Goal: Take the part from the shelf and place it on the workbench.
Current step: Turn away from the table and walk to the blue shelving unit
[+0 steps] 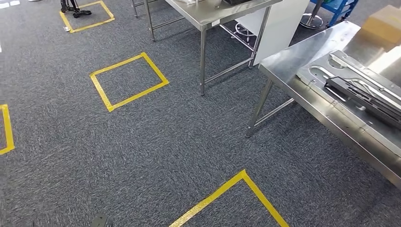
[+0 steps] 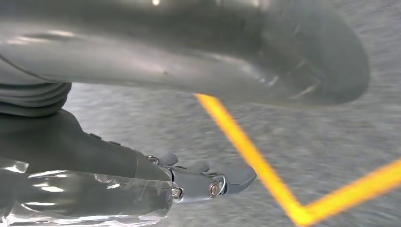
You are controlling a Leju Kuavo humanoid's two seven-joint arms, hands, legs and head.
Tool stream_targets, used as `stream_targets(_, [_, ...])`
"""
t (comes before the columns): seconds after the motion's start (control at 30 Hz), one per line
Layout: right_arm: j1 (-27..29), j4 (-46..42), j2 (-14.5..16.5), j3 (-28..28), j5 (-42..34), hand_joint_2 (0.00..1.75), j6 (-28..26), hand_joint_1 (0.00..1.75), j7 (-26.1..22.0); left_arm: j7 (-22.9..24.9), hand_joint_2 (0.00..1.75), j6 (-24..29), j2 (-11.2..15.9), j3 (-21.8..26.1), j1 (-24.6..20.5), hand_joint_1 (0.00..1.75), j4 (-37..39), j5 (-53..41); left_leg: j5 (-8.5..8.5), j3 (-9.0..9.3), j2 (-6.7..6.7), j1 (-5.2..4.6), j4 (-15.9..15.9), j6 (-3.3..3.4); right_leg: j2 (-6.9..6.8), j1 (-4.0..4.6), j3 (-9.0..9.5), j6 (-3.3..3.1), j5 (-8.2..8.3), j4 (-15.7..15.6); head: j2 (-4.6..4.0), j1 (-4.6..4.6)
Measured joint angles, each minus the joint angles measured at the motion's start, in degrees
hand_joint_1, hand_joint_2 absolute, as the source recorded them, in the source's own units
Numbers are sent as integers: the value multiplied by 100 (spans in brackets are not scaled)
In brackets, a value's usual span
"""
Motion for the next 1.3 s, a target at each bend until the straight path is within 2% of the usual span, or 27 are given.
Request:
stream_targets(0.03, [13,13,5,0,21,0,-55,0,208,22,0,1,1,-8,21,0,0,7,2,-1,-73,0,8,-6,9,-4,50,-6,143,-118,1,-1])
stream_targets(0.07, [24,24,11,0,33,0,-94,0,369,39,0,1,1,-14,39,0,0,11,2,2,-145,0,18,-14,41,-9,194,-17,365,-437,0,1])
stream_targets(0.13, [41,37,19,-2,37,0,-121,0,521,61,0,1,-1,-24,54,0,0,14,-1,-19,-280,-3,53,-49,271,-26,525,-57,726,-1208,-1,0])
stream_targets(0.2, [46,44,27,-3,36,0,-119,0,561,65,0,0,-2,-29,56,0,0,14,14,-72,-400,-1,77,-119,440,-21,655,-96,811,-1555,-1,0])
stream_targets(0.27, [36,48,39,-3,39,0,-114,0,572,58,0,-1,2,-32,73,0,-1,8,44,-107,-522,7,65,-202,352,-15,666,-146,818,-1589,0,0])
stream_targets(0.3, [30,49,49,-3,46,0,-112,0,573,51,0,-2,4,-33,88,0,-1,3,30,-124,-496,7,85,-230,283,-23,682,-181,835,-1618,0,-2])
stream_targets(0.37, [27,50,67,-4,64,0,-109,0,573,36,0,-4,9,-40,97,0,-1,-9,-175,-277,-238,-2,406,-272,133,-38,709,-261,864,-1675,1,-38])
stream_targets(0.43, [41,50,74,-4,79,0,-103,0,573,31,0,-7,7,-56,82,0,0,-14,-565,-623,48,11,1160,-306,-33,-9,711,-311,858,-1678,1,-71])
stream_targets(0.47, [48,50,75,-3,85,0,-101,0,573,31,0,-8,7,-63,79,0,0,-13,-702,-782,100,21,1515,-325,-117,2,706,-320,850,-1671,0,-74])
stream_targets(0.5, [50,50,75,-3,91,0,-99,0,576,31,0,-8,7,-69,84,0,0,-12,-740,-860,124,28,1704,-338,-196,9,704,-322,843,-1664,0,-74])
stream_targets(0.53, [48,50,76,-2,102,0,-97,0,581,31,0,-8,7,-73,94,0,0,-11,-659,-813,144,32,1649,-345,-267,11,706,-317,834,-1656,0,-75])
stream_targets(0.57, [45,50,78,-2,116,0,-96,0,588,31,0,-8,8,-77,103,0,0,-11,-497,-652,180,33,1372,-343,-333,10,714,-306,823,-1649,0,-76])
stream_targets(0.63, [40,50,84,-2,139,0,-92,0,603,31,0,-8,10,-91,100,0,0,-14,-197,-195,384,11,544,-308,-458,25,743,-260,789,-1631,1,-77])
stream_targets(0.7, [36,50,88,-2,150,0,-101,0,613,31,0,-7,11,-109,92,0,0,-15,-112,26,512,-25,111,-241,-561,52,764,-204,760,-1616,1,-61])
stream_targets(0.77, [14,50,93,-1,165,0,-130,0,622,31,0,-3,13,-120,113,0,0,-3,-106,8,417,-45,78,-173,-653,59,787,-153,751,-1625,1,-48])
stream_targets(0.8, [3,51,97,-1,174,0,-145,0,623,29,0,-1,14,-121,130,0,0,13,-89,11,360,-40,54,-140,-624,45,797,-120,725,-1609,0,-44])
stream_targets(0.83, [-1,52,105,0,182,0,-156,0,619,26,0,1,14,-121,142,0,0,36,-66,16,302,-32,27,-99,-515,31,772,-88,647,-1525,0,-33])
stream_targets(0.87, [3,55,113,0,189,0,-161,0,614,23,0,2,14,-121,147,0,0,57,-39,25,246,-20,1,-61,-362,16,691,-60,506,-1331,0,-18])
stream_targets(0.93, [30,62,124,0,195,0,-158,0,602,21,0,3,14,-121,150,0,0,81,-8,7,129,-12,-13,-15,-67,2,351,-34,116,-621,0,11])
stream_targets(0.97, [42,64,125,0,196,0,-151,0,600,24,0,3,14,-121,158,0,0,83,-2,-5,59,-16,-11,-7,-19,1,161,-31,-26,-250,0,14])
stream_targets(1.0, [53,66,126,0,196,0,-141,0,599,27,0,3,14,-121,172,0,0,85,1,-10,-17,-20,-7,-6,-3,1,34,-31,-61,-18,0,14])
stream_targets(1.03, [62,68,126,0,196,0,-132,0,598,32,0,3,15,-121,189,0,0,86,3,-9,-99,-22,-1,-7,8,0,6,-36,27,0,0,14])
stream_targets(1.07, [68,72,127,0,197,0,-123,0,597,38,0,3,15,-121,204,0,0,86,4,-4,-184,-22,7,-12,34,-2,87,-47,219,-211,1,13])
stream_targets(1.13, [82,78,129,0,203,0,-117,0,598,52,0,3,13,-121,214,0,0,84,2,-4,-347,-28,33,-35,250,-9,417,-87,649,-982,1,14])
stream_targets(1.17, [87,80,131,1,210,0,-116,0,599,59,0,4,10,-121,210,0,0,82,3,-19,-428,-33,49,-60,371,-13,546,-106,768,-1292,1,12])
stream_targets(1.23, [91,81,133,1,223,0,-116,0,604,68,0,7,7,-121,213,0,0,79,16,-61,-571,-28,63,-130,475,-1,642,-141,807,-1542,1,11])
stream_targets(1.3, [76,81,145,1,237,0,-115,0,608,72,0,11,8,-121,245,0,0,78,30,-98,-668,-9,62,-204,332,-2,660,-195,831,-1585,1,9])
